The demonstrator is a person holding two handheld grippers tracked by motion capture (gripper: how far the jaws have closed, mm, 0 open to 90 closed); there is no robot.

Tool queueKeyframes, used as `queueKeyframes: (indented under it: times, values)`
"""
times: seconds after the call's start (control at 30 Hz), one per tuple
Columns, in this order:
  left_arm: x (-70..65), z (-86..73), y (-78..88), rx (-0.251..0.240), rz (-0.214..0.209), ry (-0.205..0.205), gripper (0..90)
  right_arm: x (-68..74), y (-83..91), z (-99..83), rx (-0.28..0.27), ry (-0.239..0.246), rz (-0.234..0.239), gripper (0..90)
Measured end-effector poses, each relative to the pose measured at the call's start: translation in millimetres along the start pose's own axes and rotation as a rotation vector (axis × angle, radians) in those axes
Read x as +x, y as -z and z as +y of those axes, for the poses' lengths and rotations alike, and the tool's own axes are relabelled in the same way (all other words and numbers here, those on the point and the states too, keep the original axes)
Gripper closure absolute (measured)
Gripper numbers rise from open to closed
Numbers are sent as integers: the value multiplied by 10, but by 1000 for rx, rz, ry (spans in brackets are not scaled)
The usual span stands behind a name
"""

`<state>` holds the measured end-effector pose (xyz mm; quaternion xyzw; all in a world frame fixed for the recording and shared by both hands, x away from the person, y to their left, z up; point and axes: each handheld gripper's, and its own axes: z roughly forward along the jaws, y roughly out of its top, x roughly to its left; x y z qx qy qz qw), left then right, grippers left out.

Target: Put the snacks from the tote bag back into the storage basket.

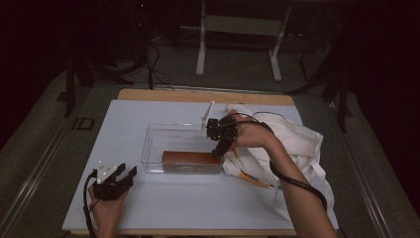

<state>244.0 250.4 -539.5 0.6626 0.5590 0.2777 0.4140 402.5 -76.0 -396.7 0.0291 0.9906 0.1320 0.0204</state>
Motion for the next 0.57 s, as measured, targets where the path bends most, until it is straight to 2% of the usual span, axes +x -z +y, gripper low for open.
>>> queueKeyframes:
  times: [0.3,0.4,0.57]
  values:
    - [3,0,-2,3,1,0,536,8,96,-186,-51,-56,-60,334]
    - [2,1,-4,4,6,4,535,14,143,-258,-72,-76,-95,333]
    - [3,3,-11,9,11,8,531,51,230,-428,-121,-141,-149,329]
